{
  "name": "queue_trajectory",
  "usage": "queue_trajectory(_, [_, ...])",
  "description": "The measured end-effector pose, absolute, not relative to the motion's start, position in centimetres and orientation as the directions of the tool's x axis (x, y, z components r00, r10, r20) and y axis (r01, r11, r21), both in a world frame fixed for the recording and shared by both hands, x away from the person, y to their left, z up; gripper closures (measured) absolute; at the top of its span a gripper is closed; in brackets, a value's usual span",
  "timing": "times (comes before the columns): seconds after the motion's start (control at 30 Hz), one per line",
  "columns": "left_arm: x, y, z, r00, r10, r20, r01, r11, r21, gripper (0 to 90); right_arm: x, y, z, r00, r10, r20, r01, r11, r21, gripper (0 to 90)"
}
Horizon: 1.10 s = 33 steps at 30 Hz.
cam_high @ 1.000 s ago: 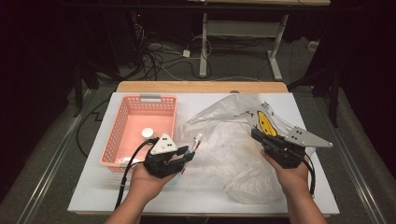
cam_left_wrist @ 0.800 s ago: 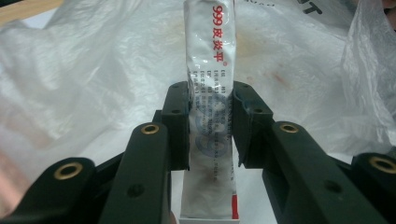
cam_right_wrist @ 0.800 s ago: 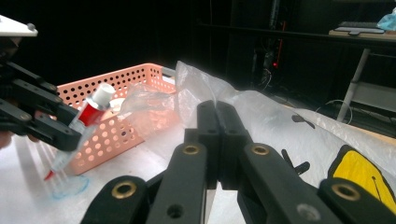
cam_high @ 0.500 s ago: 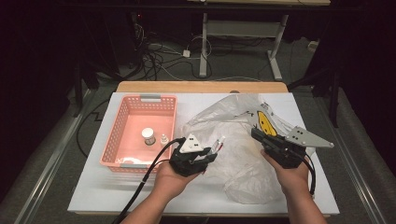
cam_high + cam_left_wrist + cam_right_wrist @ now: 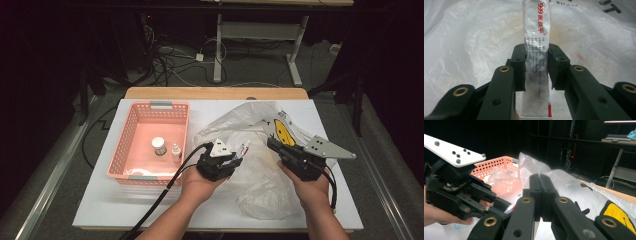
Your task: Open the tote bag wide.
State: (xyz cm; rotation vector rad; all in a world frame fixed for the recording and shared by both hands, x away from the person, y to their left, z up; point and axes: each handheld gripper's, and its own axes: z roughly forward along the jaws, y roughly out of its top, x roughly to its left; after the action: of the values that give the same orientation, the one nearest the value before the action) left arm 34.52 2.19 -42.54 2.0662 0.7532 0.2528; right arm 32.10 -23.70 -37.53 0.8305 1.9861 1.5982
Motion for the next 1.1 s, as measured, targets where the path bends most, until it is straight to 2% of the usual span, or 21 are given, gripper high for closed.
queue_trajectory(0.13, [35.2,1.0,-43.0,0.790,0.605,-0.101,0.427,-0.423,0.799,68.0,32.1,-23.7,-37.6,-0.714,0.699,0.028,0.174,0.139,0.975,90.0])
queue_trajectory(0.43, [36.9,-2.0,-43.7,0.783,0.622,-0.031,0.394,-0.457,0.797,67.9,32.2,-23.8,-37.6,-0.708,0.706,0.034,0.174,0.128,0.976,90.0])
queue_trajectory(0.73, [38.6,-4.1,-45.6,0.756,0.653,-0.049,0.429,-0.437,0.791,67.8,32.4,-24.2,-37.7,-0.707,0.706,0.038,0.174,0.122,0.977,90.0])
queue_trajectory(1.1, [40.2,-4.8,-47.1,0.733,0.676,-0.079,0.458,-0.404,0.792,67.0,32.6,-24.6,-37.9,-0.697,0.714,0.060,0.189,0.103,0.977,90.0])
